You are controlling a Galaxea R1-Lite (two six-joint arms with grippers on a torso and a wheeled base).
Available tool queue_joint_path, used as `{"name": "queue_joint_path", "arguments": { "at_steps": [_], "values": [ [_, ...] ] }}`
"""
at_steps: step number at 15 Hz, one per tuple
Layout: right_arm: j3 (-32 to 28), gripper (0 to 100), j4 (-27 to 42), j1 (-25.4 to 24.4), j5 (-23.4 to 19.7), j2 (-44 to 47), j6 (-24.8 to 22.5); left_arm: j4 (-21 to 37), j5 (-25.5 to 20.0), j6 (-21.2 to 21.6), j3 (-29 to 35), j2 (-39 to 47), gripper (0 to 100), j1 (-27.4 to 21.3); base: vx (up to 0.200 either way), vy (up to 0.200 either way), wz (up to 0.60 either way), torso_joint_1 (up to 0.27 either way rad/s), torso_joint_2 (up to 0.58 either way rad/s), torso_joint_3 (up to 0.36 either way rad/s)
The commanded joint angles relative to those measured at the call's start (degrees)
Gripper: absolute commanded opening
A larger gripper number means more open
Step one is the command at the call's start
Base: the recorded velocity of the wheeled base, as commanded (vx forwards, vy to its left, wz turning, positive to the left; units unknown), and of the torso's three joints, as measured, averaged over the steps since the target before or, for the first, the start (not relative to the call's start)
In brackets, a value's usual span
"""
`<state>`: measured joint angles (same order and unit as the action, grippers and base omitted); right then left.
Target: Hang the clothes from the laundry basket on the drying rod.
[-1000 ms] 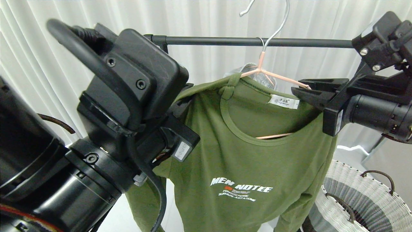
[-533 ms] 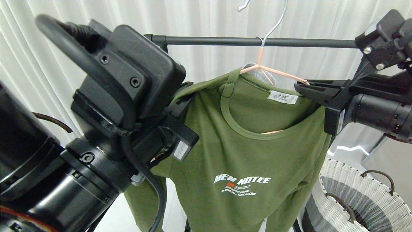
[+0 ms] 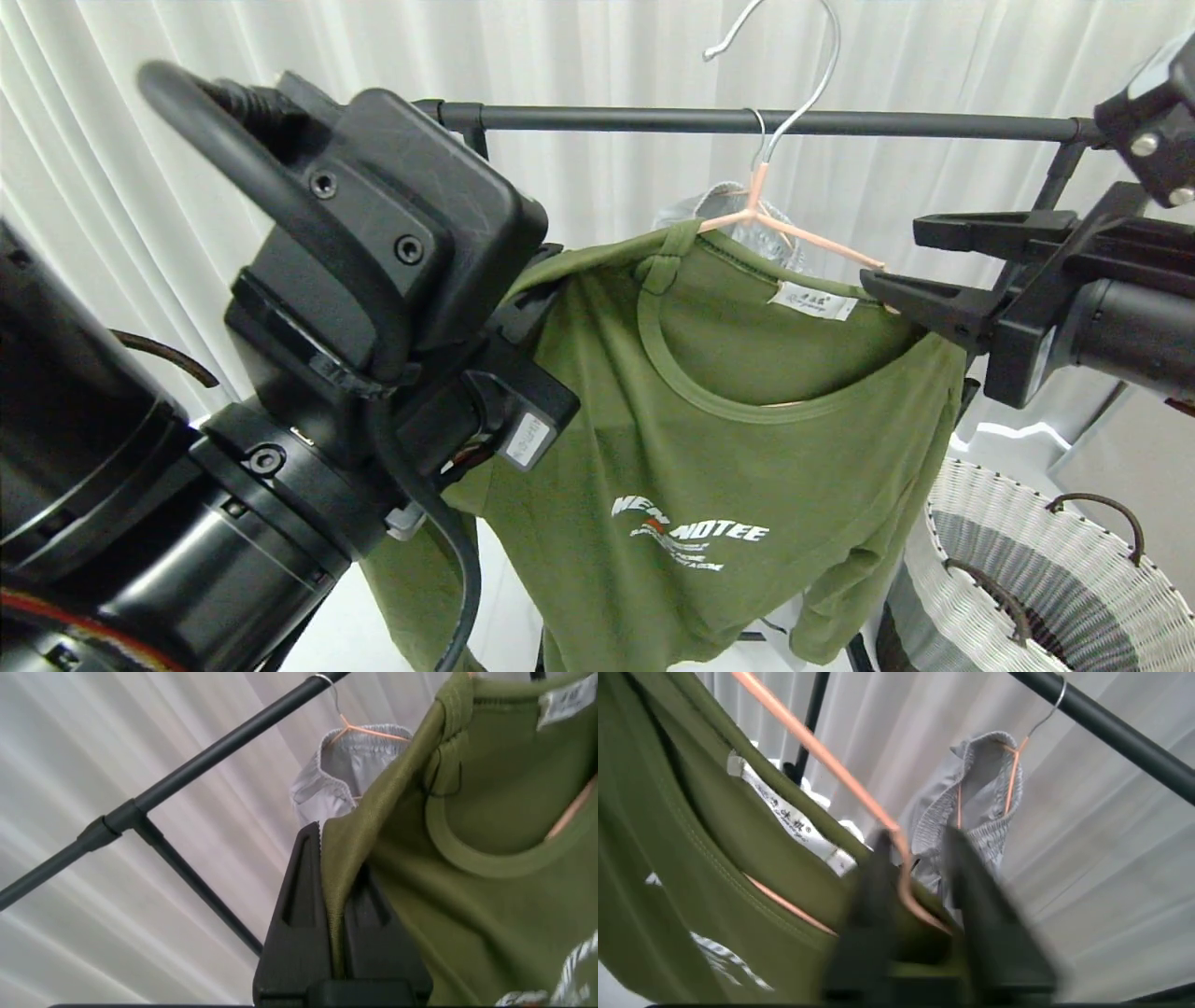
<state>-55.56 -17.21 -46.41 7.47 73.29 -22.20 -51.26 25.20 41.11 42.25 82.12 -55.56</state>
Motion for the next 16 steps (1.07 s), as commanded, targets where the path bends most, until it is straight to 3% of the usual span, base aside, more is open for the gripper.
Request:
{"name": "queue_joint_path", "arguments": {
  "at_steps": [1, 4, 6, 8, 9, 11, 16],
  "values": [
    [0.8, 100, 0.3, -0.2, -0.1, -2.4, 0.0, -0.2, 0.0, -0.1, -0.2, 0.1, 0, 0.0, 0.000, 0.000, 0.00, 0.000, 0.00, 0.000],
    [1.2, 100, 6.2, -0.8, -1.2, -6.8, 1.0, -0.2, -0.1, -0.2, -1.6, -0.3, 0, -0.1, 0.000, 0.000, 0.00, 0.000, 0.00, 0.000],
    [-2.0, 100, 14.5, -0.6, -6.7, -9.2, 3.3, -2.4, -1.6, -0.4, -2.3, 0.1, 0, -0.1, 0.000, 0.000, 0.00, 0.000, 0.00, 0.000],
    [-9.3, 100, 24.2, -0.1, -13.4, -9.0, 7.9, -6.3, -5.2, 0.1, -4.0, 0.4, 0, 0.0, 0.000, 0.000, 0.00, 0.000, 0.00, 0.000],
    [-12.2, 100, 26.9, 2.4, -17.2, -7.5, 8.7, -6.6, -6.0, 0.1, -4.6, 0.3, 0, 0.0, 0.000, 0.000, 0.00, 0.000, 0.00, 0.000],
    [-14.5, 100, 28.0, 6.9, -24.2, -4.0, 8.3, -6.7, -6.7, 0.1, -5.1, 0.1, 0, 0.0, 0.000, 0.000, 0.00, 0.000, 0.00, 0.000],
    [-17.1, 100, 28.3, 6.2, -28.0, 4.1, 6.7, -6.7, -10.3, 0.8, -5.6, 0.1, 0, -0.1, 0.000, 0.000, 0.00, 0.000, 0.00, 0.000]
  ]
}}
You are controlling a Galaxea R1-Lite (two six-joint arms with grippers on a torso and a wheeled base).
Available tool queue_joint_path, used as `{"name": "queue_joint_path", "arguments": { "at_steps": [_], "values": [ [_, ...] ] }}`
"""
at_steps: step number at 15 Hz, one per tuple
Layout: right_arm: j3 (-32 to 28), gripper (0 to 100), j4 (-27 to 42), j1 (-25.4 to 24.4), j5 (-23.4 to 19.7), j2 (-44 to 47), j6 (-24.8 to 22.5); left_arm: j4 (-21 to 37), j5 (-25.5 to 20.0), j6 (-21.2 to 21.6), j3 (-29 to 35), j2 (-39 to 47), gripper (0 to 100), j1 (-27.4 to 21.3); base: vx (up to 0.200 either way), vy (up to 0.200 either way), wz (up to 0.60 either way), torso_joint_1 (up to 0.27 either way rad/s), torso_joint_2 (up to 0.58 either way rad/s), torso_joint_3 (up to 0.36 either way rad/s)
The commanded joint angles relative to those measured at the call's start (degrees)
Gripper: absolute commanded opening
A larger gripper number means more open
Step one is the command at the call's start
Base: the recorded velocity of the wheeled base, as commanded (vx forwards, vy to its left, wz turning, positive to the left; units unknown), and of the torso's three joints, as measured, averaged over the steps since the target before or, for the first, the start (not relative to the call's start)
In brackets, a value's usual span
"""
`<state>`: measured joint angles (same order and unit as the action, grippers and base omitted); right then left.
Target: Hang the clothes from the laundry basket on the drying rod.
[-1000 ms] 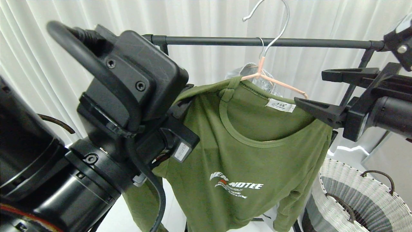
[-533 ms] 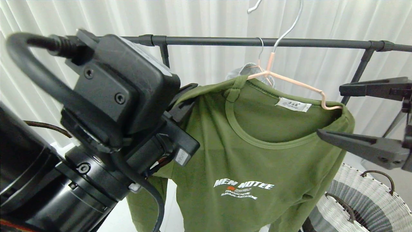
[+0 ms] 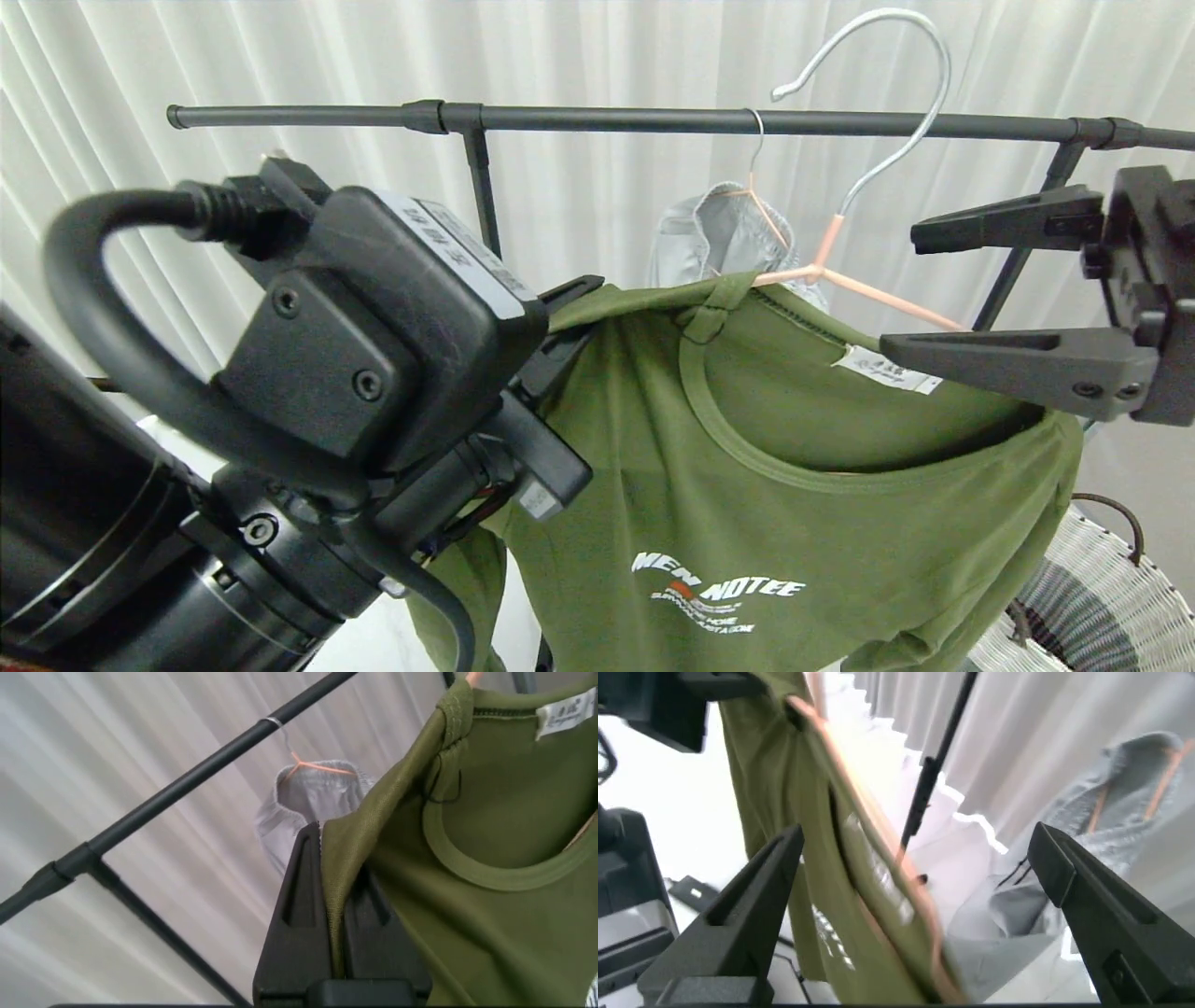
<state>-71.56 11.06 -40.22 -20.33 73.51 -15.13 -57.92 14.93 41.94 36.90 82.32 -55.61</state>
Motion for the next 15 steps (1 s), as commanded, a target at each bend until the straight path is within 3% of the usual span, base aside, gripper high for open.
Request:
{"name": "queue_joint_path", "arguments": {
  "at_steps": [1, 11, 12, 15],
  "values": [
    [-1.4, 100, 0.2, 0.0, -0.5, 4.6, -0.3, 0.0, 0.0, 0.2, -0.2, -0.1, 0, 0.0, 0.000, 0.000, 0.00, 0.000, 0.00, 0.000],
    [1.2, 100, 2.8, 0.3, -1.5, 4.3, -1.2, -0.1, -0.1, 0.2, 1.1, -0.1, 0, 0.0, 0.000, 0.000, 0.00, 0.000, 0.00, 0.000],
    [1.2, 0, 2.7, 0.3, -1.5, 4.3, -1.2, -0.1, -0.1, 0.2, 1.1, -0.1, 0, 0.0, 0.000, 0.000, 0.00, 0.000, 0.00, 0.000],
    [1.2, 0, 2.5, 0.4, -1.0, 4.3, -1.5, -0.1, -0.1, 0.2, 1.0, 0.0, 0, 0.0, 0.000, 0.000, 0.00, 0.000, 0.00, 0.000]
  ]
}}
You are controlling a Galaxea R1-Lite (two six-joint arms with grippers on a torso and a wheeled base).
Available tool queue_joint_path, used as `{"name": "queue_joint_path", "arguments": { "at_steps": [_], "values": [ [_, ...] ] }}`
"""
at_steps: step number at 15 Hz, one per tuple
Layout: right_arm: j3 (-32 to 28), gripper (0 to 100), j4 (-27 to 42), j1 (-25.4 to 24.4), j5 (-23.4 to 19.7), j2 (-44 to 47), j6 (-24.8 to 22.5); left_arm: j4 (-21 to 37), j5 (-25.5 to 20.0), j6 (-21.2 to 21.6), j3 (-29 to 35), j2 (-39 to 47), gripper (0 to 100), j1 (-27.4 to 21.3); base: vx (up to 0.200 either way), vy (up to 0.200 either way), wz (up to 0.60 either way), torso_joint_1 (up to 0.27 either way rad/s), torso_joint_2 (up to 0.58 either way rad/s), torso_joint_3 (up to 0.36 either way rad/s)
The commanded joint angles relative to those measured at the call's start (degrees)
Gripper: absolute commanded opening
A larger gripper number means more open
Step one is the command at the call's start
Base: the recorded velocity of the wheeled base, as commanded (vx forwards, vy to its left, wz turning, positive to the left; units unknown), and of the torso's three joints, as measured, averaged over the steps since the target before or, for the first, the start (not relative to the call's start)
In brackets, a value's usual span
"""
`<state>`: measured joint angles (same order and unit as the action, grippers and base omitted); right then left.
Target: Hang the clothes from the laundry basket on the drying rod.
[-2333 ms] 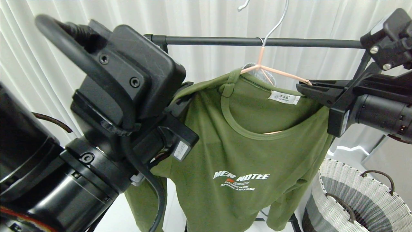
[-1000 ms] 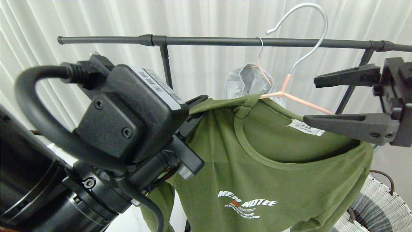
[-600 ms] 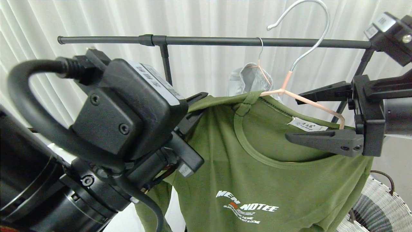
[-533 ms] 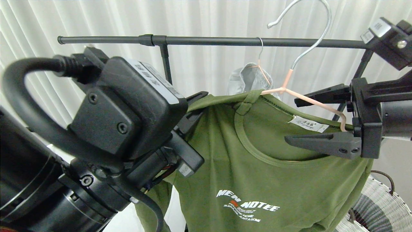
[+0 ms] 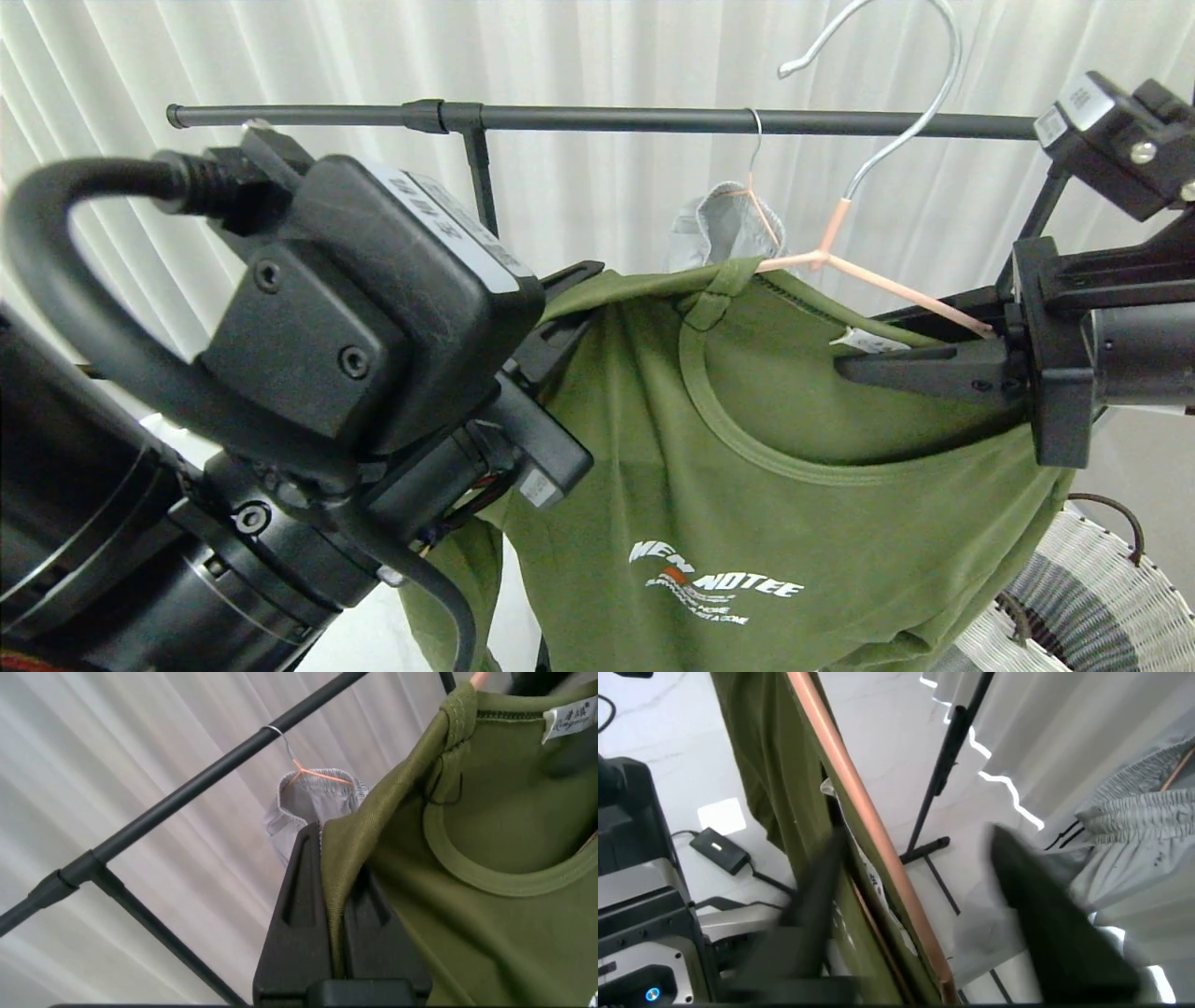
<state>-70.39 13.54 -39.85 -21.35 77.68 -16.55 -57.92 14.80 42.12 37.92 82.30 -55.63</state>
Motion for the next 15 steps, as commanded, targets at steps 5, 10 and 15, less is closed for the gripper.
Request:
{"name": "queue_joint_path", "arguments": {
  "at_steps": [5, 10, 15],
  "values": [
    [0.2, 0, -2.1, 0.1, 0.0, 0.1, -0.9, 0.0, 0.1, 0.2, -0.3, 0.1, 0, 0.0, 0.000, 0.000, 0.00, 0.000, 0.00, 0.000],
    [0.3, 0, -3.5, 0.1, 0.2, -1.2, -6.0, 0.0, 0.4, 0.5, -1.9, 0.6, 100, 3.9, 0.000, 0.000, 0.00, 0.000, 0.00, 0.000],
    [0.7, 0, -3.7, 1.7, 1.1, -2.6, -6.4, -0.1, 0.3, -0.1, -4.7, -0.9, 100, 8.1, 0.000, 0.000, 0.00, 0.000, 0.00, 0.000]
  ]
}}
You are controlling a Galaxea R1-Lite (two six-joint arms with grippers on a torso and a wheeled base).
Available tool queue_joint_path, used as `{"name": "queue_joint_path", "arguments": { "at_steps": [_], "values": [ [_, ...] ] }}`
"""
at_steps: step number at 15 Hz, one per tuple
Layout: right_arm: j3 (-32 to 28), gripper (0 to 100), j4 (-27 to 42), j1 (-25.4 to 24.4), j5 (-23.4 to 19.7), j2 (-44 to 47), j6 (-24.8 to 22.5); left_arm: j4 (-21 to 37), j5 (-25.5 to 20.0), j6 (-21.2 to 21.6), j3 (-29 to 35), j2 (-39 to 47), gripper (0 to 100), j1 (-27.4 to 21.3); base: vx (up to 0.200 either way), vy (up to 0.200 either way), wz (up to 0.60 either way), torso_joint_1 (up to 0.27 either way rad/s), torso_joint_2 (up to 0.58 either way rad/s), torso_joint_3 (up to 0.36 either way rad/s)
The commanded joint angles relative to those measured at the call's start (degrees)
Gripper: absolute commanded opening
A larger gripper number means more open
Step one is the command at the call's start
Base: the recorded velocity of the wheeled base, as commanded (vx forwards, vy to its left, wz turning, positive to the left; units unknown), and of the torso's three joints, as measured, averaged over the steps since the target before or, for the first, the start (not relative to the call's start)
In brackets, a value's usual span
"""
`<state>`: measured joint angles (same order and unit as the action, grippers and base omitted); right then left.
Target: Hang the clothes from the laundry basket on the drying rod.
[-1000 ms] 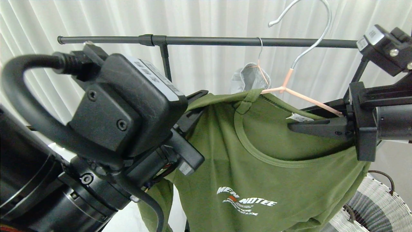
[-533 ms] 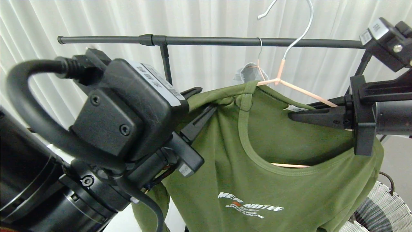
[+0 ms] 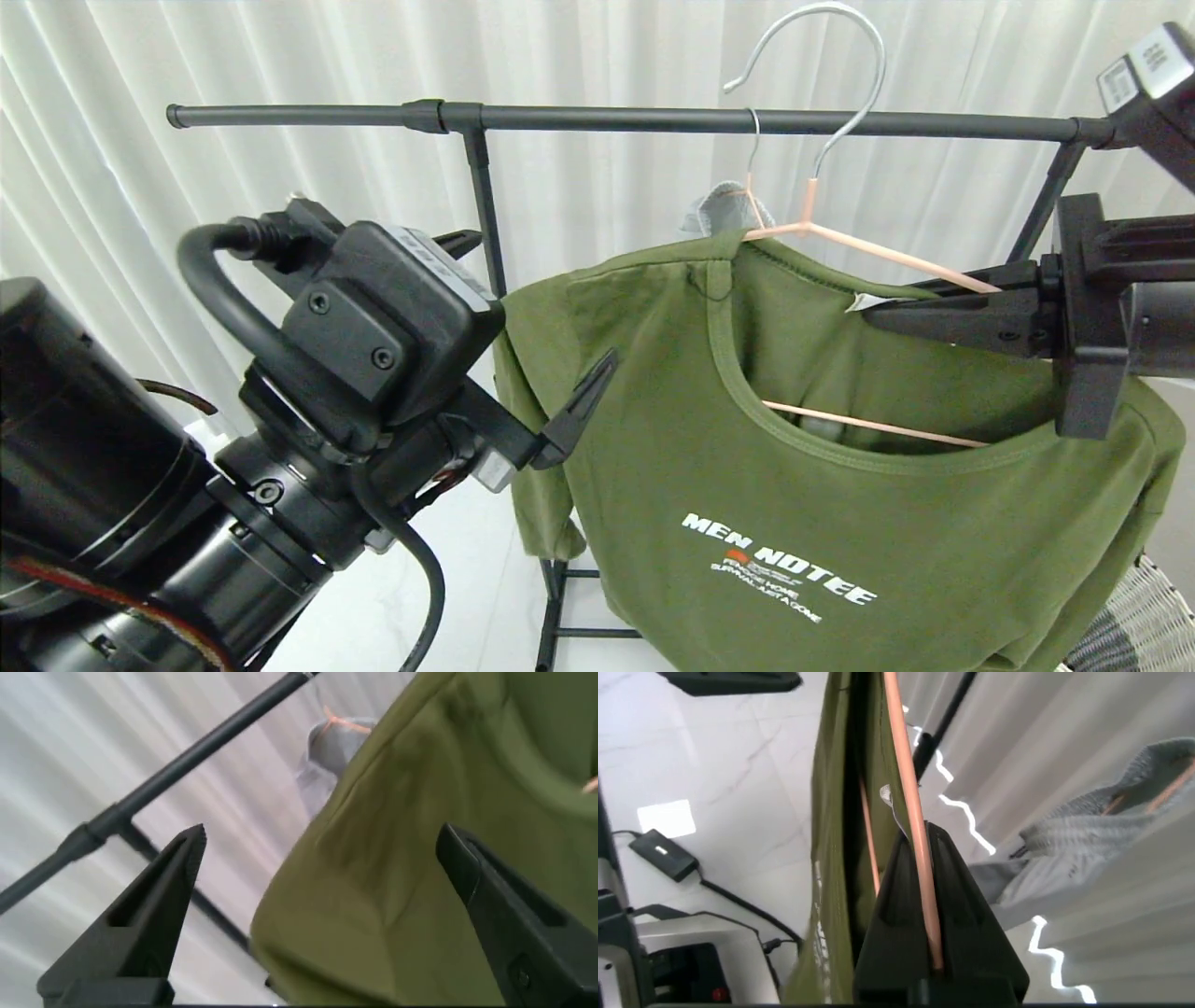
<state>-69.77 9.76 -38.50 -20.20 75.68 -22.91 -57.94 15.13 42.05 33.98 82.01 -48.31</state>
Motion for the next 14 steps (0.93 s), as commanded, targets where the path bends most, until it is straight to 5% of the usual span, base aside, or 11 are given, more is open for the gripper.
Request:
{"name": "queue_joint_path", "arguments": {
  "at_steps": [1, 5, 9, 14],
  "values": [
    [0.3, 0, -0.9, 1.3, 0.0, -1.3, 0.0, -0.1, 0.0, -0.1, -2.6, -1.4, 100, 3.2, 0.000, 0.000, 0.00, 0.000, 0.00, 0.000],
    [1.8, 0, -1.0, 2.4, -0.6, -4.1, 0.0, 0.0, -0.4, -6.8, -8.4, -1.0, 100, 11.0, 0.000, 0.000, 0.00, 0.000, 0.00, 0.000],
    [2.8, 0, -1.0, -0.8, -0.6, -5.6, 0.0, -0.1, -5.5, -14.4, -9.4, 3.6, 100, 12.2, 0.000, 0.000, 0.00, 0.000, 0.00, 0.000],
    [2.7, 0, -0.8, -3.8, -0.2, -6.2, -0.1, -0.4, -7.0, -18.0, -9.4, 6.9, 100, 18.3, 0.000, 0.000, 0.00, 0.000, 0.00, 0.000]
  ]
}}
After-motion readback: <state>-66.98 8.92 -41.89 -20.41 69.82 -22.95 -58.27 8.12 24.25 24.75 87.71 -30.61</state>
